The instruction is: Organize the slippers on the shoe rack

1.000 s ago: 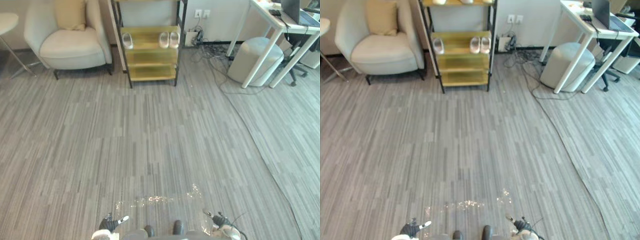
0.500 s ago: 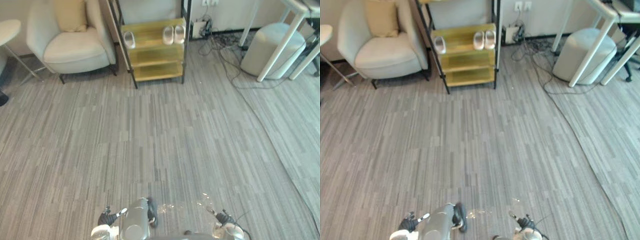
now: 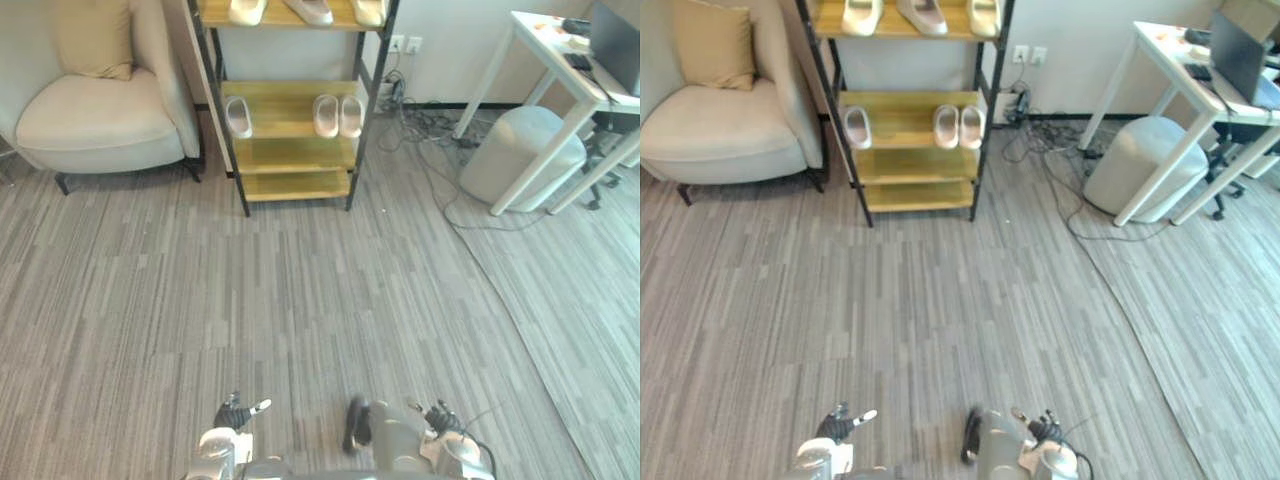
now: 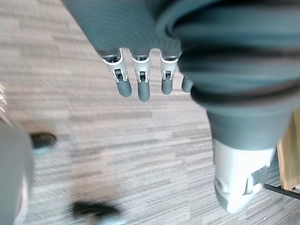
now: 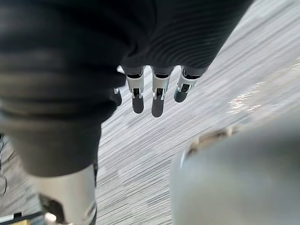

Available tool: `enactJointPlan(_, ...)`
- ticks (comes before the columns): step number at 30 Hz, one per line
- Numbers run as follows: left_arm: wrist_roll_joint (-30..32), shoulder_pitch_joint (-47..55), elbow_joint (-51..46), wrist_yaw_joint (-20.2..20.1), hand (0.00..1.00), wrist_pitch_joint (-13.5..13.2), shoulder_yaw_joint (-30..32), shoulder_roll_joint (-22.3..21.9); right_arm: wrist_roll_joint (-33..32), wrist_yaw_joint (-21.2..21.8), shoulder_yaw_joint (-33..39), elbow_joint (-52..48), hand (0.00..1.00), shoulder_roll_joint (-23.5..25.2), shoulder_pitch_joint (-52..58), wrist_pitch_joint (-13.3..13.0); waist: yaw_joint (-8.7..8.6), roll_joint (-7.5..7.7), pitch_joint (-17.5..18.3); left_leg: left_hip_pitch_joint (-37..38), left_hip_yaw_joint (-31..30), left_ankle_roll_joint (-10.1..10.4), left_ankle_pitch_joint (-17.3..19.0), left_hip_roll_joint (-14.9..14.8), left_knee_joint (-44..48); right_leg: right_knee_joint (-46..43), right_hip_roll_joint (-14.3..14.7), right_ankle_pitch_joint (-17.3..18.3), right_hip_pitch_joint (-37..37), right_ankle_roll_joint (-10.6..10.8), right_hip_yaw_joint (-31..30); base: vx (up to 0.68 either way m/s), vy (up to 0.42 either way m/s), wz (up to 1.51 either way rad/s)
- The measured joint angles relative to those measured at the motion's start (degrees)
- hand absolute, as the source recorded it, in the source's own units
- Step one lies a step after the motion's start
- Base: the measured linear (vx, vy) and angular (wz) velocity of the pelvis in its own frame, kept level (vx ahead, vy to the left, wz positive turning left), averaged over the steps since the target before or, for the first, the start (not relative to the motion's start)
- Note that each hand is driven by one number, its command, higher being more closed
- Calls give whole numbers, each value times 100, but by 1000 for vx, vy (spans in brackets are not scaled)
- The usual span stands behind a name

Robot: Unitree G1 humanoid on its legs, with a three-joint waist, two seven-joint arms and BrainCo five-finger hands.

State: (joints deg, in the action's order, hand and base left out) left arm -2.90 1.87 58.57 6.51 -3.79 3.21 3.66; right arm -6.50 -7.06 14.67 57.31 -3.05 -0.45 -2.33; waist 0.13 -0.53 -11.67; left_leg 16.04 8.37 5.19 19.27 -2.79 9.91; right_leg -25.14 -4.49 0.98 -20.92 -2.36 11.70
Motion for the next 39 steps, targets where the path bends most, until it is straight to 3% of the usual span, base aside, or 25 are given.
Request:
enactJointPlan(1,2,24,4,-4,0,-1,22,-45,33,0,1,-4,0,-52,-7,-1,0,-100,47,-84,-70,20,-11,-118,151,-31,31,135,28,-18,68,560,-214,42)
enactJointPlan(3,3,35,-18,1,0,1,256,-236,85,13,14,-21,0,-89,-36,10,17,-373,15,-668,-137,83,-94,-415,1606,106,184,550,331,-54,301,557,-251,36)
enactJointPlan(4,-1,70,-136,-15,0,24,520,-345,87,9,25,-27,0,-72,-23,15,38,-426,-77,-1471,-112,91,-704,-902,3634,463,383,701,947,-170,394,533,-231,20)
enactJointPlan(6,3,106,-325,-22,0,16,634,-306,77,-31,20,-35,0,19,59,11,80,-332,-162,-1904,185,93,-610,-1250,4762,860,498,834,1703,-229,431,504,-183,12)
enactJointPlan(8,-2,104,-468,-24,0,-5,636,-223,59,-41,-5,-36,0,99,90,10,135,-163,-208,-2321,376,11,-539,-1315,4928,1149,491,936,2149,-203,434,411,-158,9)
enactJointPlan(12,-25,35,-536,-26,0,-94,580,-231,-38,-61,-6,12,0,79,106,57,291,-137,-200,-3241,880,-120,-421,-928,2793,1827,413,1019,2898,-5,429,414,-29,2)
enactJointPlan(13,-36,11,-520,-26,0,-96,557,-230,-36,-64,0,80,0,72,88,70,326,-118,-203,-3268,923,-102,-762,-643,1535,2003,327,1077,3120,126,415,476,96,-2)
enactJointPlan(14,-63,8,-504,-26,0,-96,520,-227,-36,-65,0,107,0,67,77,68,329,-121,-202,-3272,941,-109,-955,-559,1091,2070,309,1110,3205,183,405,571,192,-18)
enactJointPlan(15,-82,24,-479,-23,0,-101,444,-212,-33,-64,-12,254,0,50,61,72,359,-168,-180,-3205,964,-180,-1519,-432,195,2176,316,1240,3412,411,317,482,202,-23)
enactJointPlan(16,-100,24,-469,-23,0,-106,442,-216,-26,-65,-11,275,0,44,63,74,376,-178,-174,-3195,936,-238,-1734,-430,198,2173,316,1302,3479,480,291,603,267,-39)
enactJointPlan(17,-122,23,-447,-30,0,-110,439,-180,-21,-64,-14,282,0,68,61,74,405,-61,-40,-3201,852,-588,-2042,-292,403,2076,151,1516,3563,639,186,441,179,-21)
enactJointPlan(18,-121,3,-408,-39,0,-104,406,-74,-16,-59,-38,306,0,118,73,69,368,107,13,-3221,885,-643,-1803,-146,558,1792,-26,1606,3509,728,138,662,249,-12)
enactJointPlan(20,-180,-35,-289,-55,0,-106,278,11,-14,-39,-42,344,0,131,114,63,335,206,58,-3122,919,-706,-1419,-45,801,387,-310,1630,2979,820,-22,495,186,7)
enactJointPlan(21,-183,-67,-242,-52,0,-95,222,71,3,-26,-43,452,0,147,136,73,334,289,31,-2908,899,-777,-1206,80,906,-909,-546,1455,2540,1075,-174,545,191,20)
enactJointPlan(22,-183,-126,-161,-52,0,-71,156,149,15,-21,-14,448,0,147,146,67,295,370,-32,-2522,824,-795,-937,230,923,-2260,-771,1432,2123,1147,-262,647,212,27)
enactJointPlan(25,-179,-89,-33,-53,0,-43,-18,225,28,-5,-79,386,0,117,143,21,237,295,-74,-1676,687,-789,-683,252,696,-2796,-803,1650,1671,929,60,501,80,36)
enactJointPlan(27,-178,-86,-39,-54,0,-43,-36,206,38,16,-137,358,0,108,76,4,236,260,-84,-1143,559,-770,-686,180,265,-1887,-721,1792,1249,723,552,502,4,37)
enactJointPlan(29,-176,-79,-40,-55,0,-43,-38,178,38,23,-135,328,0,73,-6,6,232,191,-123,-906,509,-649,-643,76,46,-817,-558,1617,913,621,691,374,-47,20)
enactJointPlan(30,-171,-64,-36,-54,0,-42,-58,179,36,25,-134,304,0,68,-29,6,226,185,-135,-754,499,-519,-571,15,-59,273,-374,1110,751,539,621,497,-112,15)
enactJointPlan(32,-171,-17,-19,-51,0,-43,-33,187,30,26,-135,266,0,71,-25,8,212,231,-154,-553,463,-313,-446,6,-101,1298,-244,319,701,463,473,435,-156,27)
enactJointPlan(33,-164,-9,44,-52,0,-44,-20,187,31,27,-131,271,0,72,16,13,181,275,-132,-371,329,-135,-326,25,-104,1493,-226,-590,827,302,301,479,-237,40)
enactJointPlan(34,-159,-58,110,-47,0,-39,5,125,39,35,-122,252,0,14,4,7,145,186,-146,-234,223,-68,-279,-110,-111,1369,-130,-561,901,163,348,488,-238,34)
enactJointPlan(36,-84,-40,124,-57,0,-60,32,-46,98,43,-58,247,0,-17,-20,5,163,-80,-95,-223,182,-53,-287,-372,73,1109,24,-101,909,121,485,453,-233,25)
enactJointPlan(38,-37,-58,110,-73,0,-49,167,-108,110,45,118,232,0,-12,-8,8,108,-190,-104,-646,94,-13,-267,-654,1214,1114,154,148,1172,6,687,395,-252,43)
enactJointPlan(39,-15,-36,51,-74,0,-38,297,-141,111,41,97,201,0,9,41,8,64,-223,-122,-1063,39,125,-417,-901,2362,1208,259,247,1462,-45,788,442,-243,36)
